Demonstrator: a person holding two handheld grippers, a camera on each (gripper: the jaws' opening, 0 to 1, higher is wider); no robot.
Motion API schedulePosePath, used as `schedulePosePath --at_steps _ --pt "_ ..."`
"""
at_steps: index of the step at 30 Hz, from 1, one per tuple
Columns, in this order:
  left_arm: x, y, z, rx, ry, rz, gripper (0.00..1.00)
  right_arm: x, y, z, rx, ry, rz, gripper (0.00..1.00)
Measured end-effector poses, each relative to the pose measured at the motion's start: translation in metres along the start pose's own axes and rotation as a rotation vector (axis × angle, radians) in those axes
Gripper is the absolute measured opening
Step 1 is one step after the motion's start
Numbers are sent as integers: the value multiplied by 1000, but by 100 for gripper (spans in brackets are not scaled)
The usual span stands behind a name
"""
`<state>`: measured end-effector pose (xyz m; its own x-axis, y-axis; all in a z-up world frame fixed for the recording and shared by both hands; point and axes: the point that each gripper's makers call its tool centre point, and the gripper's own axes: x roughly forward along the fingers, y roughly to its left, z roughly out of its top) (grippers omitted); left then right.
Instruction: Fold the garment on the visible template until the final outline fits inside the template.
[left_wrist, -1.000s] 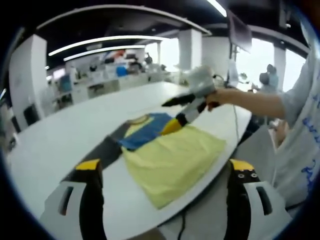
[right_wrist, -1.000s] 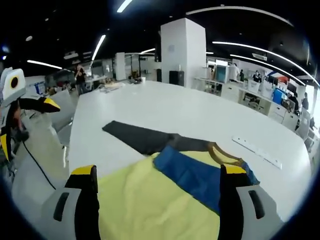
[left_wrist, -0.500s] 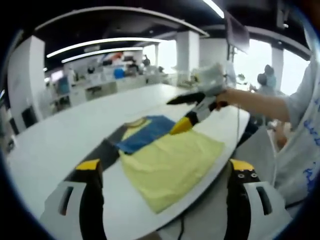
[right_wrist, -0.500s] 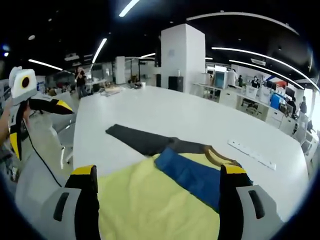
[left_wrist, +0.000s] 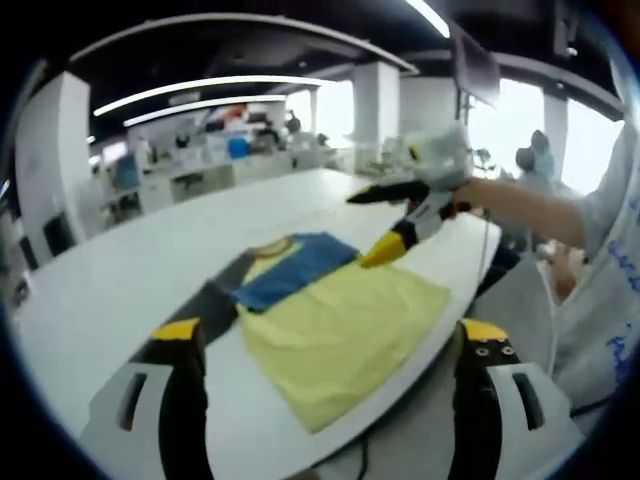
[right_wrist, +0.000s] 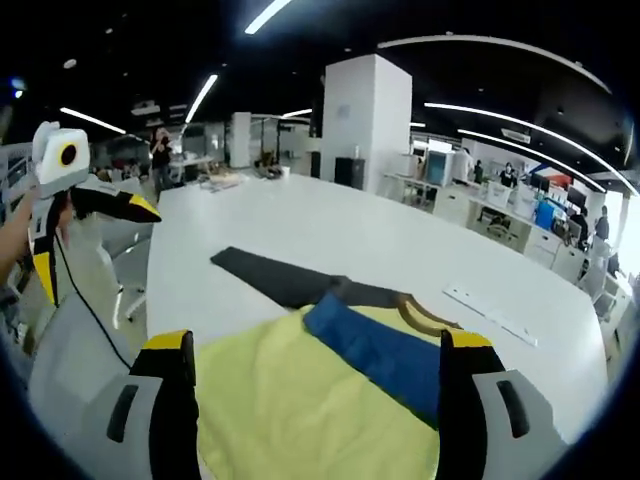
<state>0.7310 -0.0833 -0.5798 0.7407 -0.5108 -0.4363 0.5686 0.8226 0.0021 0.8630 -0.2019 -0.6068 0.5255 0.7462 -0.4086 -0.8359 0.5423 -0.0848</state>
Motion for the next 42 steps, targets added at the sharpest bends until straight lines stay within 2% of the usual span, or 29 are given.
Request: schedulePosePath --at_steps 18,30,42 --pt "9 3 5 15 6 -9 99 -28 7 5 3 -41 3 100" --pt "14 5 8 21 -1 -16 99 -45 14 3 18 -54 0 100" --pt "19 9 8 18 -4 -18 99 -72 20 6 40 -96 -43 100"
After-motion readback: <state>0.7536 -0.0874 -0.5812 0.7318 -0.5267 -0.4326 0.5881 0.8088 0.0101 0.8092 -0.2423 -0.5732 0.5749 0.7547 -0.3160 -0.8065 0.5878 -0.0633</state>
